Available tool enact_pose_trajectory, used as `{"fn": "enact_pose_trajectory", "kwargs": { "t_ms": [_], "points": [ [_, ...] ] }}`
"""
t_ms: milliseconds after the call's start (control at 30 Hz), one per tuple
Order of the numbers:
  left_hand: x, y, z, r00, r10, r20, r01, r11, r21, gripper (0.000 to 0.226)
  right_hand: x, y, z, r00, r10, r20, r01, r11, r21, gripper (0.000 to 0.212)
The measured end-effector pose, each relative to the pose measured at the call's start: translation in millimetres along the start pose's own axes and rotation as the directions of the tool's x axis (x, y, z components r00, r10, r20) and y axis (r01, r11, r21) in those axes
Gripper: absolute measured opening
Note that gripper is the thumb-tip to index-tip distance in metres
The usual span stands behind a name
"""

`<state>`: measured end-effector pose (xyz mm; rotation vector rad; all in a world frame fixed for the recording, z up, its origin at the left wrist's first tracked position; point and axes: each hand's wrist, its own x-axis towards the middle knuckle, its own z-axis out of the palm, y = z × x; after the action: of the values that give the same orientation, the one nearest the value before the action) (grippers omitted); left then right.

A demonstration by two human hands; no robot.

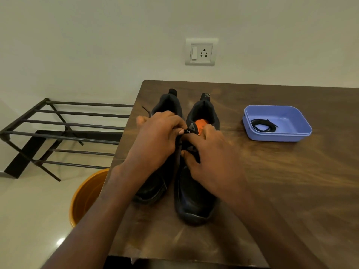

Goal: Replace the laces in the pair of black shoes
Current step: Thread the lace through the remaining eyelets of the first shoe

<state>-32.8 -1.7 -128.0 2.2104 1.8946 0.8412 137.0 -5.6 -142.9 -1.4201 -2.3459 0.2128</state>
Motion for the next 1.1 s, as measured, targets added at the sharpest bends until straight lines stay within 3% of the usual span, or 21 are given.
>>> {"fn": "enact_pose_trajectory", "kwargs": {
  "t_ms": [200,300,367,433,533,600,633,700,767,800,867,933,1000,1067,1100],
  "points": [
    [1.0,-0.1,-3.8,1.0,-0.008,0.02,0.007,0.999,0.053,0.02,1.9,-7.6,-5.8,0.995,0.076,-0.067,-0.069,0.993,0.096,0.021],
    [0.8,5.1,-8.8,1.0,-0.003,-0.008,0.004,0.996,0.084,0.018,2.9,-1.1,-18.4,0.98,0.198,0.016,-0.188,0.903,0.387,0.017],
    [1.1,6.6,-9.9,0.999,-0.029,-0.036,0.032,0.993,0.109,0.017,3.1,4.7,-31.1,0.947,0.31,0.085,-0.28,0.668,0.689,0.021],
    [1.9,6.3,-9.0,0.997,-0.048,-0.062,0.054,0.993,0.101,0.016,3.0,11.2,-43.8,0.909,0.354,0.219,-0.346,0.35,0.871,0.018],
    [2.5,7.9,-9.5,0.992,-0.066,-0.107,0.066,0.998,-0.001,0.012,0.6,25.3,-62.0,0.895,0.229,0.383,-0.359,-0.141,0.923,0.017],
    [2.3,17.2,-14.9,0.987,-0.072,-0.144,0.031,0.963,-0.269,0.015,0.0,32.8,-74.8,0.927,0.161,0.339,-0.275,-0.326,0.904,0.014],
    [2.6,26.4,-17.9,0.985,-0.08,-0.154,0.01,0.911,-0.413,0.019,-1.1,35.4,-81.4,0.944,0.151,0.294,-0.234,-0.322,0.917,0.012],
    [4.1,44.9,-23.4,0.99,-0.076,-0.12,-0.018,0.77,-0.638,0.026,-2.8,38.5,-90.2,0.971,0.121,0.205,-0.18,-0.191,0.965,0.012],
    [3.4,59.2,-23.0,0.999,-0.029,-0.023,0.001,0.652,-0.758,0.033,-4.6,40.2,-93.8,0.986,0.068,0.15,-0.149,-0.022,0.989,0.015],
    [2.6,62.2,-20.7,1.0,0.015,0.027,0.011,0.648,-0.761,0.033,-5.3,41.9,-93.1,0.989,0.059,0.135,-0.138,0.051,0.989,0.017],
    [1.5,58.9,-16.4,0.995,0.06,0.083,0.011,0.748,-0.663,0.023,-5.0,47.7,-88.8,0.986,0.117,0.119,-0.134,0.128,0.983,0.019],
    [0.5,46.5,-16.1,0.996,-0.001,0.093,0.047,0.864,-0.501,0.015,-3.0,56.8,-84.4,0.956,0.273,0.107,-0.142,0.11,0.984,0.017],
    [0.5,31.2,-16.2,0.995,-0.052,0.088,0.07,0.975,-0.21,0.012,-1.3,67.4,-80.8,0.895,0.438,0.087,-0.158,0.129,0.979,0.012],
    [-1.0,22.8,-17.0,0.992,-0.042,0.119,0.035,0.998,0.056,0.012,-1.3,71.8,-75.0,0.871,0.489,0.054,-0.195,0.242,0.95,0.011],
    [-1.2,21.8,-16.2,0.994,-0.021,0.104,0.014,0.998,0.063,0.019,-1.6,70.1,-72.3,0.887,0.461,0.042,-0.206,0.313,0.927,0.011]
  ]
}}
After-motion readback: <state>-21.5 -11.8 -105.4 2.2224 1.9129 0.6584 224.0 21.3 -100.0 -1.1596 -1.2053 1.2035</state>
